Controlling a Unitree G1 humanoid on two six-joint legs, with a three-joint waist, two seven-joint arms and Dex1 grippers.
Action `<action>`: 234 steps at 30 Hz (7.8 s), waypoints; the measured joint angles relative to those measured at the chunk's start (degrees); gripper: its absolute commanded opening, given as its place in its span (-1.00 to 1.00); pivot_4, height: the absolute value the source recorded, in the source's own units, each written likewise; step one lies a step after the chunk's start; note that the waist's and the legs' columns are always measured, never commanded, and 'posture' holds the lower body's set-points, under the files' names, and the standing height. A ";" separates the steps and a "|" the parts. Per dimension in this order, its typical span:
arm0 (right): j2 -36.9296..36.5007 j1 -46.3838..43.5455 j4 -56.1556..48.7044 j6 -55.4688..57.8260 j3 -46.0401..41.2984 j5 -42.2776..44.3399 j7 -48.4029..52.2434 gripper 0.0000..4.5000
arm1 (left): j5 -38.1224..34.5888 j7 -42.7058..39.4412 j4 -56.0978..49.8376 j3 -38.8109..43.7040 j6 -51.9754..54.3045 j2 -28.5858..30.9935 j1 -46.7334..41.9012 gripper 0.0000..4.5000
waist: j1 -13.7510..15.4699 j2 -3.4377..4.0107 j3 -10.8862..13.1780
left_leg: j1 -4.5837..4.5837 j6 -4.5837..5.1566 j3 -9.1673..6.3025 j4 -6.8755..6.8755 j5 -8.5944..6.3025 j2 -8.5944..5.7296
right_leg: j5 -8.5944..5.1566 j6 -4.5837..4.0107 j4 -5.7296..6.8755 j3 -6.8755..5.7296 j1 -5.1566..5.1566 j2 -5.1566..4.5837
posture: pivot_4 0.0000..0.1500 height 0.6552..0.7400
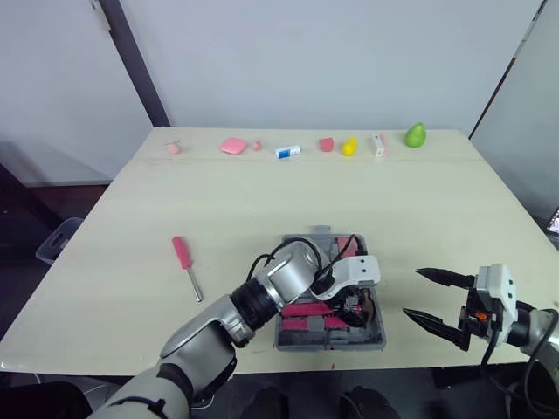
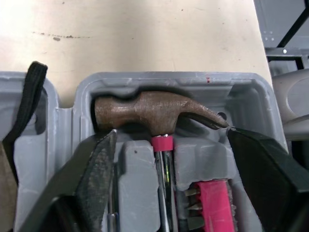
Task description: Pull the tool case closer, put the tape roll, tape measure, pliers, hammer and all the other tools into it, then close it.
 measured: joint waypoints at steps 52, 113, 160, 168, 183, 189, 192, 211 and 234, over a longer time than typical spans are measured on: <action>4.42 4.01 3.88 -4.15 -2.43 -0.81 -3.40 1.00 | -27.77 -4.92 -4.76 43.03 -33.21 14.38 29.72 -0.98 | -0.24 0.30 -0.17 | 0.11 0.00 -0.06 -0.01 0.00 0.08 | 0.01 -0.01 0.03 0.13 0.03 0.02 | 1.00 1.00; 0.17 -5.53 -7.61 2.41 0.65 7.52 -0.17 1.00 | -21.65 58.04 -11.63 65.07 -16.81 8.40 41.63 0.96 | -0.59 0.02 -0.28 | 0.14 -0.01 -0.06 -0.10 -0.01 0.02 | 0.02 0.01 0.00 0.03 0.05 -0.22 | 1.00 1.00; 2.34 -5.79 -4.48 -1.05 2.07 3.44 0.65 1.00 | -11.61 57.06 -35.51 45.13 -9.19 1.30 59.76 -0.82 | -0.54 0.04 -0.28 | 0.14 -0.01 -0.03 -0.11 0.00 0.03 | 0.01 0.00 -0.02 0.01 0.05 -0.40 | 1.00 1.00; 2.82 -4.60 -4.22 -1.71 2.57 2.97 1.53 1.00 | -11.93 59.92 -37.65 44.95 -6.75 -3.78 60.25 0.02 | -0.58 0.03 -0.28 | 0.13 -0.01 -0.04 -0.11 -0.01 0.01 | 0.01 0.00 -0.03 0.01 0.04 -0.32 | 1.00 1.00; -0.48 -2.61 -4.27 -0.86 3.04 4.14 7.38 1.00 | -16.19 50.38 -40.08 51.44 -5.66 6.18 60.71 0.99 | -0.77 0.02 -0.26 | 0.15 -0.01 -0.06 -0.11 0.00 0.05 | -0.09 -0.17 -0.01 0.02 0.04 -0.21 | 1.00 1.00; -0.37 -2.90 -4.25 -0.96 3.07 3.78 7.08 1.00 | -21.25 32.98 -35.68 53.86 -8.56 22.44 48.39 0.99 | -0.04 0.05 -0.24 | 0.15 -0.02 0.00 -0.09 0.00 0.01 | -0.13 -0.24 -0.04 0.04 0.04 -0.19 | 1.00 1.00; -0.29 -2.93 -4.28 -0.96 3.09 3.58 6.49 1.00 | -21.90 22.57 -30.14 51.34 -14.17 29.42 43.64 0.99 | -0.21 0.06 -0.23 | 0.15 -0.02 0.08 -0.12 0.00 0.01 | -0.13 -0.23 -0.08 0.06 0.01 -0.21 | 1.00 1.00; -0.09 -8.17 -3.38 -0.83 5.21 2.72 5.77 1.00 | -7.32 -23.76 30.07 6.10 -79.02 37.56 -4.60 0.99 | 0.64 0.05 -0.05 | -0.06 0.00 0.23 -0.07 -0.01 0.03 | -0.02 -0.06 -0.11 0.04 -0.04 0.06 | 1.00 1.00; 0.18 -7.82 -2.98 -1.04 5.65 1.99 3.59 1.00 | 9.11 -23.98 58.05 -8.40 -111.10 22.68 -17.65 0.99 | 0.53 -0.09 0.04 | -0.13 0.00 0.15 0.00 -0.01 0.06 | -0.01 -0.03 -0.08 0.05 -0.07 0.13 | 1.00 1.00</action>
